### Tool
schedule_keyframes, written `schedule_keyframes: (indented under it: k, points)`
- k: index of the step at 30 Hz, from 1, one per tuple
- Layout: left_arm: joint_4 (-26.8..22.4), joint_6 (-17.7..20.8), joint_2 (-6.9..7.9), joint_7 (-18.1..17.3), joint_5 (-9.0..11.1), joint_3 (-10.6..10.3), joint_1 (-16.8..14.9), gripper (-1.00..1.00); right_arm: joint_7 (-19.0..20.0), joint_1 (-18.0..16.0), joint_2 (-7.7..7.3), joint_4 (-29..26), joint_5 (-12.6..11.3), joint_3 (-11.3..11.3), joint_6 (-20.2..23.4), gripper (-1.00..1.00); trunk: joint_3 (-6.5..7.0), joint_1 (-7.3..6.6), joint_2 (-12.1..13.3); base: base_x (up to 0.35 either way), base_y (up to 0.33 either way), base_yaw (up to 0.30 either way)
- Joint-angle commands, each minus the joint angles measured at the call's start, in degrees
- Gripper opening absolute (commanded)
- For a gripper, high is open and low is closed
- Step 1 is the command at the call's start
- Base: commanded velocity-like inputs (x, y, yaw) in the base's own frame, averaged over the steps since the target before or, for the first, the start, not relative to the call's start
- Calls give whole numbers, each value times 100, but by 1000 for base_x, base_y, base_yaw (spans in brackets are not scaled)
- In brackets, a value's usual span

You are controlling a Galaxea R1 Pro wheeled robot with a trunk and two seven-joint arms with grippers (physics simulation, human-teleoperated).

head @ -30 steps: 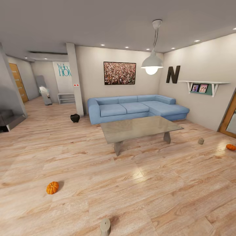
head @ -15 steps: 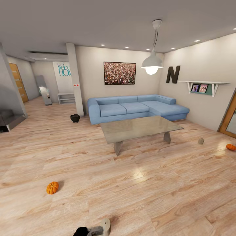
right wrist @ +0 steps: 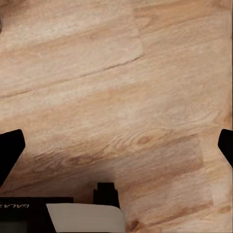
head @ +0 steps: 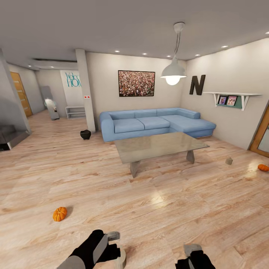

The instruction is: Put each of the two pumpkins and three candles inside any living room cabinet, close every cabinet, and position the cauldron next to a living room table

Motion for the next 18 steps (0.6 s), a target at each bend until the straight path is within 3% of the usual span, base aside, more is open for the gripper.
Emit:
schedule_keyframes:
  k: [1,5,12,15,16,18]
  points:
    - [-12,27,-3,39,60,10,-35,100,13,-89,0,7,43,1,53,100,-8,0,-4,0,0,0]
    - [-30,32,-3,-16,58,4,-176,100,8,-674,7,199,38,0,179,100,-8,0,-4,0,0,0]
    - [-243,1,-3,-293,50,-25,-231,100,33,-1260,13,268,8,-7,793,100,-8,0,-4,0,0,0]
    - [-291,-11,-3,-301,49,-177,-234,100,29,-1356,16,243,3,-8,873,100,-8,0,-4,0,0,0]
    - [-316,-15,-3,-300,49,-406,-235,100,24,-1397,15,205,1,-8,904,100,-8,0,-4,0,0,0]
    - [-326,-13,-3,-299,52,-635,-235,100,18,-1419,12,179,0,-8,924,100,-8,0,-4,0,0,0]
